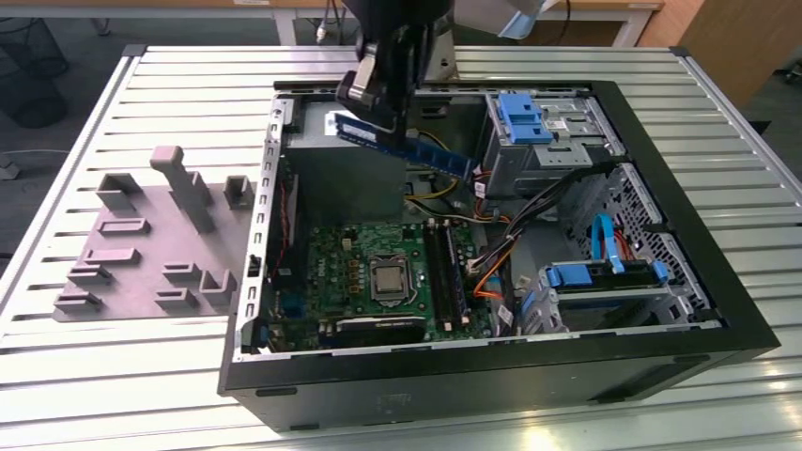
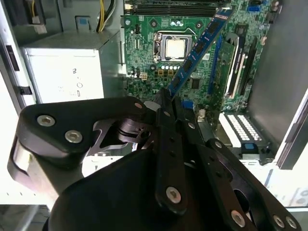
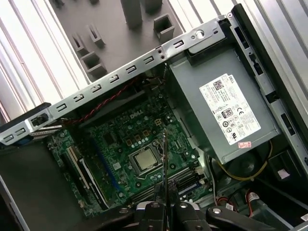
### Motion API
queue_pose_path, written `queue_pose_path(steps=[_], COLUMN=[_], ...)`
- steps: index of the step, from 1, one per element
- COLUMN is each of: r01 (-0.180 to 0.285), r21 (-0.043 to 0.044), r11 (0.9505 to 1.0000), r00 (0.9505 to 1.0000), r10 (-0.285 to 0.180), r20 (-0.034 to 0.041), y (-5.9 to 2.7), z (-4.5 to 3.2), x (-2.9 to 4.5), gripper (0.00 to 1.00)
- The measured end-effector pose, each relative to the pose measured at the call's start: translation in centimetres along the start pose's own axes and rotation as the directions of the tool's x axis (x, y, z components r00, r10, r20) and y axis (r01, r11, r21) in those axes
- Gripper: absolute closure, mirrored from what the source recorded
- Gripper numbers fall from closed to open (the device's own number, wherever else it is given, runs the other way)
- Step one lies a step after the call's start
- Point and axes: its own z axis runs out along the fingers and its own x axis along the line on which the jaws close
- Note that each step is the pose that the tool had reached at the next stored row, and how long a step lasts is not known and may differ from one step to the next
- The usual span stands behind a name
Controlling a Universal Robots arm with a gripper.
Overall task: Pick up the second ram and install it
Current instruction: 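Insert the second ram into the second slot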
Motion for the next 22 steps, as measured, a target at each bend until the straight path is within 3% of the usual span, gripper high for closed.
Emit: queue_pose_path(steps=[3,4,10,16,22], r01=[-0.035,-0.089,-0.163,-0.233,-0.302], r21=[0.0007,0.0016,0.0033,0.005,0.0073], r11=[0.9994,0.996,0.9867,0.9724,0.9534], r00=[0.9994,0.996,0.9867,0.9724,0.9534], r10=[0.035,0.089,0.163,0.233,0.302], r20=[-0.0007,-0.0016,-0.003,-0.0043,-0.0059], y=[0.0,0.0,0.0,0.0,0.01], z=[0.0,0.02,0.03,0.05,0.06], x=[0.0,0.0,0.0,0.0,-0.01], gripper=[0.86,0.86,0.86,0.86,0.86])
